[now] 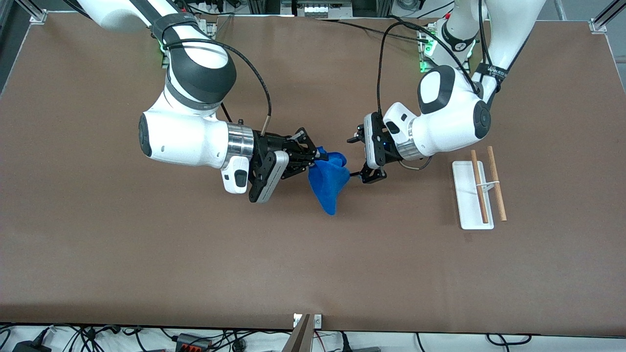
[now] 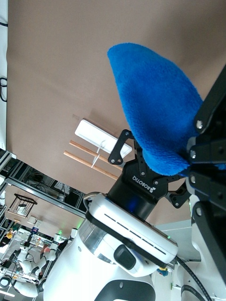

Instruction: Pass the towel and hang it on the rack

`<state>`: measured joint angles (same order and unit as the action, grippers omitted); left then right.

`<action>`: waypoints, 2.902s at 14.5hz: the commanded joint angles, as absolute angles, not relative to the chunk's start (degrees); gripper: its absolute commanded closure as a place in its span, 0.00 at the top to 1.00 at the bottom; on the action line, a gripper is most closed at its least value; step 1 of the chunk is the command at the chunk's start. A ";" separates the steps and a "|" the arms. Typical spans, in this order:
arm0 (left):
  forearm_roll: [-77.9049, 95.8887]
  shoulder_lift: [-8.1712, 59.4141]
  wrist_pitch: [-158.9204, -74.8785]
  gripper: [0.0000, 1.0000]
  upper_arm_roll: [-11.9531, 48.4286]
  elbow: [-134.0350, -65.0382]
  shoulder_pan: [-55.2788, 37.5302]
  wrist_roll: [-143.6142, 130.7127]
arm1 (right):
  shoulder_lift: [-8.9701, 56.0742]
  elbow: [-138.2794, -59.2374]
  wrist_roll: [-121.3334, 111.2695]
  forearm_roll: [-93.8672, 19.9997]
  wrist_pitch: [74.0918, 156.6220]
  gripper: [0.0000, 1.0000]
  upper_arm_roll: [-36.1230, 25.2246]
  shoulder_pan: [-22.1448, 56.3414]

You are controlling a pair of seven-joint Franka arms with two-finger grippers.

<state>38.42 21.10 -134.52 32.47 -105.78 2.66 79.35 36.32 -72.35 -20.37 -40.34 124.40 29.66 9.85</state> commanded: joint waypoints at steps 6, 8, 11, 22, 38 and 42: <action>40.17 26.45 -143.26 0.82 32.78 -101.79 -1.05 77.43 | 36.65 -71.54 -23.38 -41.31 124.54 0.00 29.62 9.76; 40.17 27.68 -143.00 0.48 32.78 -100.55 -1.05 76.21 | 36.65 -71.54 -23.38 -41.31 124.63 0.00 29.62 9.76; 39.99 27.51 -142.73 0.08 32.87 -100.11 -1.05 72.25 | 36.65 -71.54 -23.47 -41.31 124.63 0.00 29.62 9.76; 39.11 25.84 -136.16 0.01 31.91 -99.05 0.96 67.85 | 36.56 -71.54 -23.64 -41.22 125.06 1.00 29.53 9.67; 10.29 21.44 -107.24 0.01 31.91 -97.47 27.14 68.64 | 34.89 -75.59 -11.54 -25.60 106.20 1.00 10.04 9.32; 5.90 21.53 -106.79 0.01 31.90 -97.12 33.12 69.87 | 33.67 -75.50 -3.71 -15.94 98.72 1.00 4.67 9.40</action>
